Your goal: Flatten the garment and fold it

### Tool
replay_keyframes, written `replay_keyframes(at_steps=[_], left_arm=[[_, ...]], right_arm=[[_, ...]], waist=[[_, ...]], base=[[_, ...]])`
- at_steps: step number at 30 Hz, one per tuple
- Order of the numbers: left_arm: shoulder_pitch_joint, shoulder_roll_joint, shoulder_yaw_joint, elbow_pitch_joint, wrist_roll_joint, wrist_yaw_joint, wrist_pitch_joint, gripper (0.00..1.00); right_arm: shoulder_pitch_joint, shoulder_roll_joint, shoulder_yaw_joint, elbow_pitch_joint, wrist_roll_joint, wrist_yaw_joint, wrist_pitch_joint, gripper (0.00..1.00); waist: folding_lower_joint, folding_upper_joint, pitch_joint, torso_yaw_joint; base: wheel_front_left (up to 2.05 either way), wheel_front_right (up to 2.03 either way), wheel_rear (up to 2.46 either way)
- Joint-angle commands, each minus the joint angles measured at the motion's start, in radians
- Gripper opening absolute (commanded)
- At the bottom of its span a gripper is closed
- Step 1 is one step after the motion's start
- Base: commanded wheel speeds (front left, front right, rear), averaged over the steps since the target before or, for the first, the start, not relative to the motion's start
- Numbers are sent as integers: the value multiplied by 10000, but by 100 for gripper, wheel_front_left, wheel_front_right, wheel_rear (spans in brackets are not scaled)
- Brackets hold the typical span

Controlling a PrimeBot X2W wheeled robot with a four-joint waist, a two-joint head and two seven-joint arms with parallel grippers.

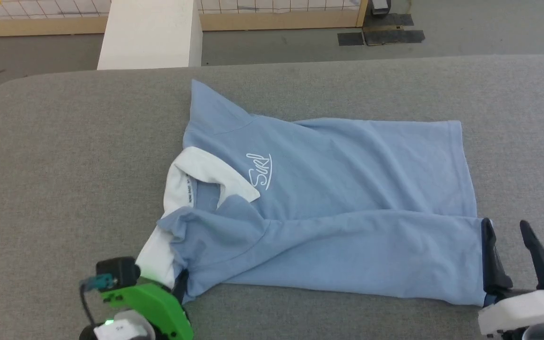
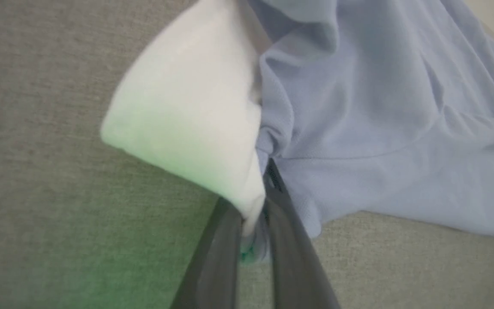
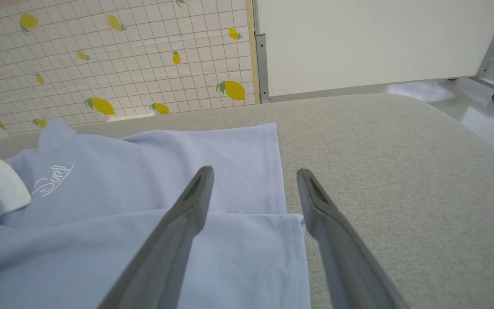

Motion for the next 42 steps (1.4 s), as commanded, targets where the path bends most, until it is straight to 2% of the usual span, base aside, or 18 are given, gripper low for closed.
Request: replay_keyframes(at_steps=[1,5,11,15,20,28,29,30,31,37,42], left_arm=[[352,38,131,-155,-31,108,-128,0],[743,125,310,-851,-25,210,-379,0],[812,176,243,-1620,61,283,-388,0],[698,176,117,-1876,126,330,-285,0],[519,173,-9,-1997,176,371,-183,0],[291,211,-88,-2100,183,429,-60,0],[271,218,-89,-2105,176,433,-51,0],[258,225,-88,-2107,167,434,-45,0],[245,222,-67,-2115,133,437,-53,0],[382,203,108,-2178,-237,420,6,0],[734,221,445,-2469,-912,360,279,0]], right_arm=[[-228,-167,45,-170,55,-13,243,100],[-279,-529,-267,-349,521,-13,1706,100],[38,-400,-1162,-643,1055,-13,5234,100],[177,-186,-1343,-742,1065,-13,6571,100],[73,2,-1335,-362,1146,-13,7174,100],[-401,54,-968,810,1089,-13,6841,100],[-471,56,-909,951,1084,-13,6764,42],[-535,57,-887,1041,1116,-13,6683,35],[-613,58,-858,1118,1185,-13,6579,0],[-910,60,-1028,851,1255,-13,6289,0],[-875,25,-1422,-22,1327,-13,6613,0]], waist=[[0,0,-40,42],[0,0,-7,128],[0,0,130,266],[0,0,266,294],[0,0,450,328],[0,0,680,381],[0,0,698,387],[0,0,710,391],[0,0,720,392],[0,0,576,250],[0,0,224,121]], base=[[0,0,0],[0,0,0],[0,0,0],[0,0,0],[0,0,0],[0,0,0],[0,0,0],[0,0,0],[0,0,0],[0,0,0],[0,0,0]])
